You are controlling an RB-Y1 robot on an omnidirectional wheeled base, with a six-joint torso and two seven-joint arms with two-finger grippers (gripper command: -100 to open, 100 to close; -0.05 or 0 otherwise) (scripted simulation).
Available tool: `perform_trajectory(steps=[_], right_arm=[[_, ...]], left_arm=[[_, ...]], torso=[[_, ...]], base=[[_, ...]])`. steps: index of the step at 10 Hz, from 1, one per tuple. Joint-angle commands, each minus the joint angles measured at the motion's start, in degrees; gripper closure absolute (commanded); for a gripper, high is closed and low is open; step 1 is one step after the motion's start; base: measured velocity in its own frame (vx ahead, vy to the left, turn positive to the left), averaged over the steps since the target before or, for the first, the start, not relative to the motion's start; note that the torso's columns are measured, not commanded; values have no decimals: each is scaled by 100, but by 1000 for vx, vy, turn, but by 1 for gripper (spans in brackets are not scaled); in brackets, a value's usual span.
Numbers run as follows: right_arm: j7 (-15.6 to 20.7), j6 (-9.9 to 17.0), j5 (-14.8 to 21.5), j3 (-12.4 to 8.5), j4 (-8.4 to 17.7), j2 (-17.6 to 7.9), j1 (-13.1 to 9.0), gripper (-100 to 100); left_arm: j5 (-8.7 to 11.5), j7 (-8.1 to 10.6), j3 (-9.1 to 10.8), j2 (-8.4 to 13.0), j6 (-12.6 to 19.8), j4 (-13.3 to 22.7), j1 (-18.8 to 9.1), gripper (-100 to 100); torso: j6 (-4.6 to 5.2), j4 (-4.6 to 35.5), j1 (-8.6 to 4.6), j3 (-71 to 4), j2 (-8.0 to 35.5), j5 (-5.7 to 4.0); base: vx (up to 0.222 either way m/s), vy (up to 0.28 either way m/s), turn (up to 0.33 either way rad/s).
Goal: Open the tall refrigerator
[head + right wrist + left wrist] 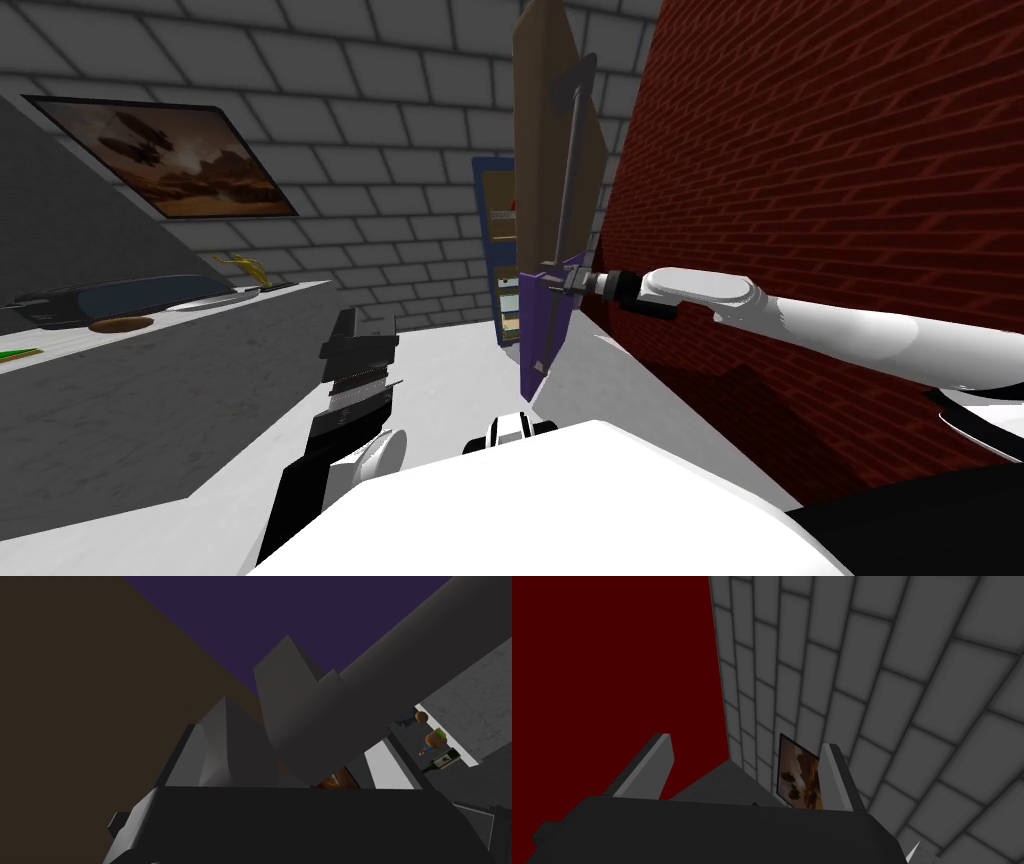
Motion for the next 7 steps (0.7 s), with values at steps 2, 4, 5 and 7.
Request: perform_trajectory(steps=[2, 4, 5, 7], right_arm=[[32, -20, 25, -108, -340, 34, -1, 100], [2, -115, 0, -61, -505, 36, 42, 100], [15, -166, -1, -62, -635, 66, 26, 100], [27, -216, -2, -63, -765, 97, 11, 100]], left_arm=[[0, 0, 0, 0, 0, 0, 1, 0], [0, 0, -1, -1, 0, 0, 1, 0], [0, 0, -1, -1, 0, -1, 1, 0], [0, 0, -1, -1, 0, 0, 1, 0]], torso=[[-20, 9, 34, 14, 20, 15], [-21, -13, 69, -16, -23, 20], [-30, -17, 44, -12, -17, 16], [-8, -13, 10, 0, -3, -4]], base=[[-59, -253, 24], [-25, -142, 16], [-34, -282, 97], [-19, -231, 60]])
